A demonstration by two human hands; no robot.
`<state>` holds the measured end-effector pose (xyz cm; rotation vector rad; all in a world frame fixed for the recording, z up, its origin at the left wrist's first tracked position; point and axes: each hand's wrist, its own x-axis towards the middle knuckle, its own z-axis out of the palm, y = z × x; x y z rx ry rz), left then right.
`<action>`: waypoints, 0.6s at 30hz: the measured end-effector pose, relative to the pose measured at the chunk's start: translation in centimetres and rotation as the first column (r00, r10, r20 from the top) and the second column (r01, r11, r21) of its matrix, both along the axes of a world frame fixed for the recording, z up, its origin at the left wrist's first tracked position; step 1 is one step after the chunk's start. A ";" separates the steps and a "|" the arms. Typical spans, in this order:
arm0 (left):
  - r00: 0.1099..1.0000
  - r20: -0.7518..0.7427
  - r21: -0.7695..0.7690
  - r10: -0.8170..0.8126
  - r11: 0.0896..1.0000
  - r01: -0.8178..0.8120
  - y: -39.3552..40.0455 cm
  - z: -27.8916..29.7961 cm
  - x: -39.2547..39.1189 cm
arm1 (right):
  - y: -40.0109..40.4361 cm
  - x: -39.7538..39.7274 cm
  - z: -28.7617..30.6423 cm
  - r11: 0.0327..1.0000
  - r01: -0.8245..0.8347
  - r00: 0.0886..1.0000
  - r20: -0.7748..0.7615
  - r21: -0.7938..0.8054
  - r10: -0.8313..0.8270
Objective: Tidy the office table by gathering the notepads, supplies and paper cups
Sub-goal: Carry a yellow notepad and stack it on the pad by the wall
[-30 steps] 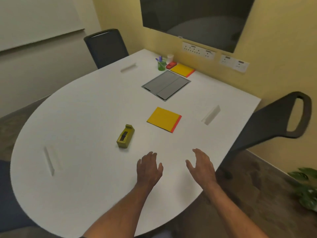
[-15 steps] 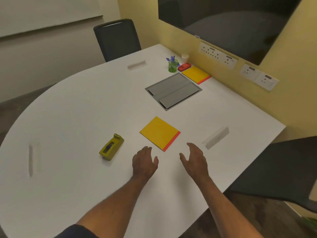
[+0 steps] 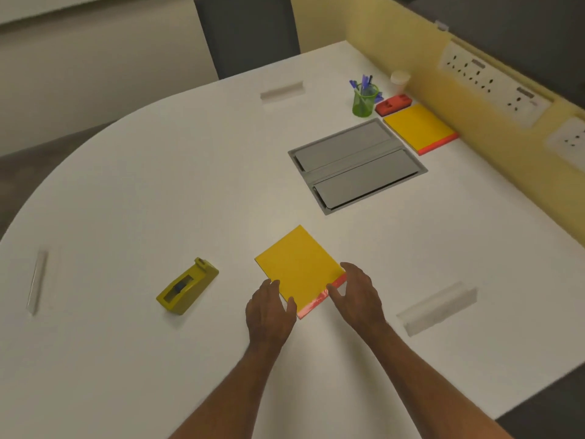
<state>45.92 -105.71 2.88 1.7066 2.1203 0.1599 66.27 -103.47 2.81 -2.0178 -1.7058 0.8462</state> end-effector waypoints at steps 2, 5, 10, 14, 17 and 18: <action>0.999 0.018 -0.028 0.046 0.999 -0.046 1.0 -1.2 1.0 | 1.7 0.7 -1.6 0.999 -0.018 1.000 -0.014 -0.037 0.018; 0.993 0.018 -0.104 0.119 0.988 -0.116 2.3 -2.9 2.1 | 3.6 1.3 -3.5 0.994 -0.045 0.999 -0.027 -0.097 0.042; 0.925 0.112 -0.243 0.364 0.912 -0.330 4.0 -3.9 4.4 | 5.0 1.8 -4.9 0.987 -0.036 0.998 -0.054 -0.154 0.028; 0.788 0.167 -0.322 0.593 0.788 -0.524 5.4 -4.2 5.9 | 5.4 1.9 -5.5 0.981 -0.023 0.999 -0.048 -0.191 0.014; 0.684 0.202 -0.352 0.701 0.704 -0.617 6.5 -4.7 6.6 | 5.7 1.9 -6.0 0.977 -0.037 0.999 -0.015 -0.210 0.035; 0.627 0.226 -0.366 0.745 0.662 -0.654 6.8 -4.8 6.7 | 5.9 1.9 -6.1 0.976 -0.042 0.999 -0.006 -0.215 0.042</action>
